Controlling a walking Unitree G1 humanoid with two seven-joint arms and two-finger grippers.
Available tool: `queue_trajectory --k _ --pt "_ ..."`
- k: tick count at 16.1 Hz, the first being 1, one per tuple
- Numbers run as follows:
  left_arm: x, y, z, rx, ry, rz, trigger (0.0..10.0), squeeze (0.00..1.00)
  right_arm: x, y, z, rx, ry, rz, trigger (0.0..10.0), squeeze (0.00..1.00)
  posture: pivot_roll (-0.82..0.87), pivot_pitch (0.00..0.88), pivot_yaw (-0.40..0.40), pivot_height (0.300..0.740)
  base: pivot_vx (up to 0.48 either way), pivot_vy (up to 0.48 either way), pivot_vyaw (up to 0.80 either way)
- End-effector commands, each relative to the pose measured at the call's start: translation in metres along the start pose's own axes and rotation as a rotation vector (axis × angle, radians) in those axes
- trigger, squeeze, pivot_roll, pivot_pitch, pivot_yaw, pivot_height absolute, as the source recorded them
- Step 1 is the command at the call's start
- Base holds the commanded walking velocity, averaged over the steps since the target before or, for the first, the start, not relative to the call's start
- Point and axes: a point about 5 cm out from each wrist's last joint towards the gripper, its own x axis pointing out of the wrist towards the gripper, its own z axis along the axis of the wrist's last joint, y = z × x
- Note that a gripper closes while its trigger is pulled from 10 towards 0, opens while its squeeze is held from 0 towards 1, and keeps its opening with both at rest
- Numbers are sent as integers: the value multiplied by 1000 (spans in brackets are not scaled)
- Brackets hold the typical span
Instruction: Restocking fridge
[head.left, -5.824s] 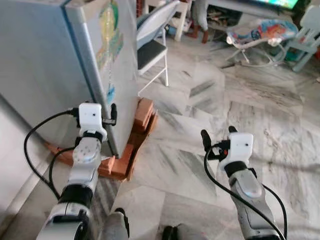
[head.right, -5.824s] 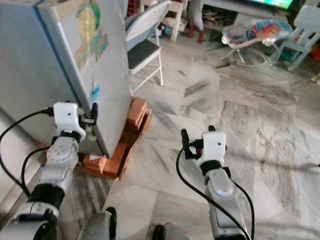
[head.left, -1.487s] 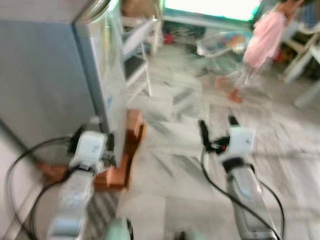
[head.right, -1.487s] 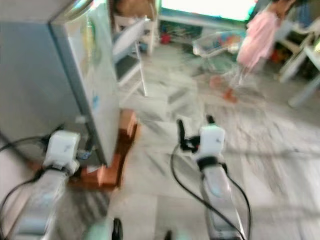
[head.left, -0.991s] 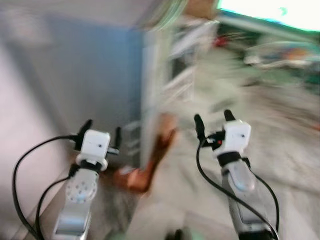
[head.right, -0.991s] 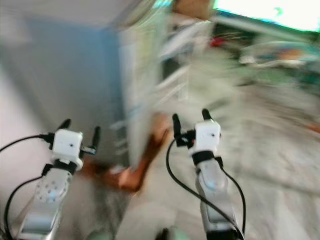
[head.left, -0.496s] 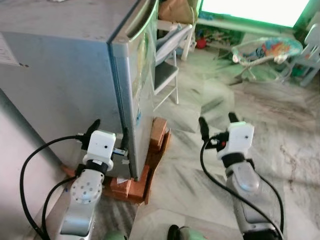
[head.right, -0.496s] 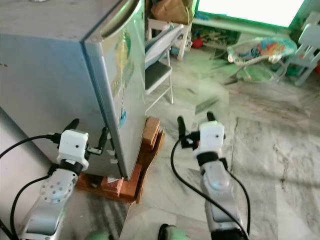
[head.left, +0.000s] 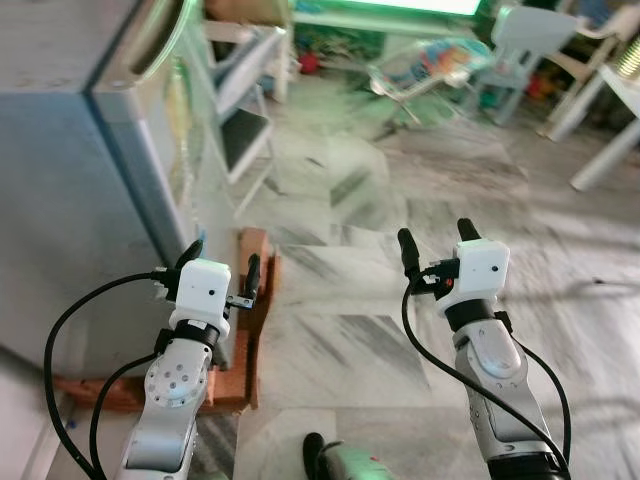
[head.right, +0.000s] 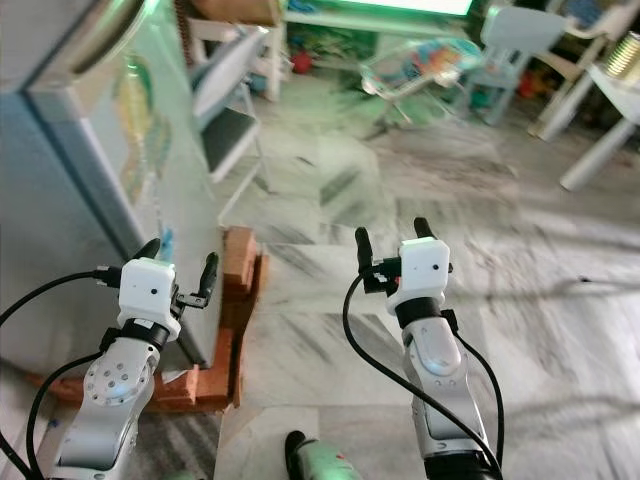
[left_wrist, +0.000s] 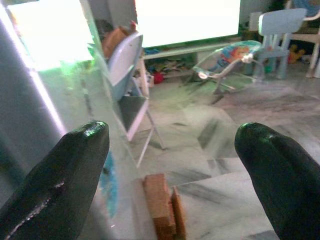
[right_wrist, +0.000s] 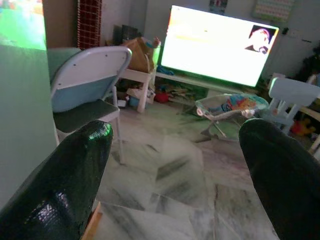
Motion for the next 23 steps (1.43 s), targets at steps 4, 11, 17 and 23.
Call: queue_trajectory --k 4,11,17,23 --pt "-1 18 -9 -6 45 152 10000 0 -11 -2 -11 -7 71 26 10000 0 142 111 -112 740 0 0 -600" --pt "-8 21 -31 -51 168 167 10000 0 -19 6 -26 24 164 102 10000 0 131 115 -108 740 0 0 0" --pt "-9 22 -38 -68 201 156 10000 0 -21 5 -29 25 184 113 10000 0 131 126 -109 740 0 0 0" --pt "24 31 -23 -70 133 156 10000 0 -26 5 -31 24 207 134 10000 0 119 129 -114 740 0 0 0"
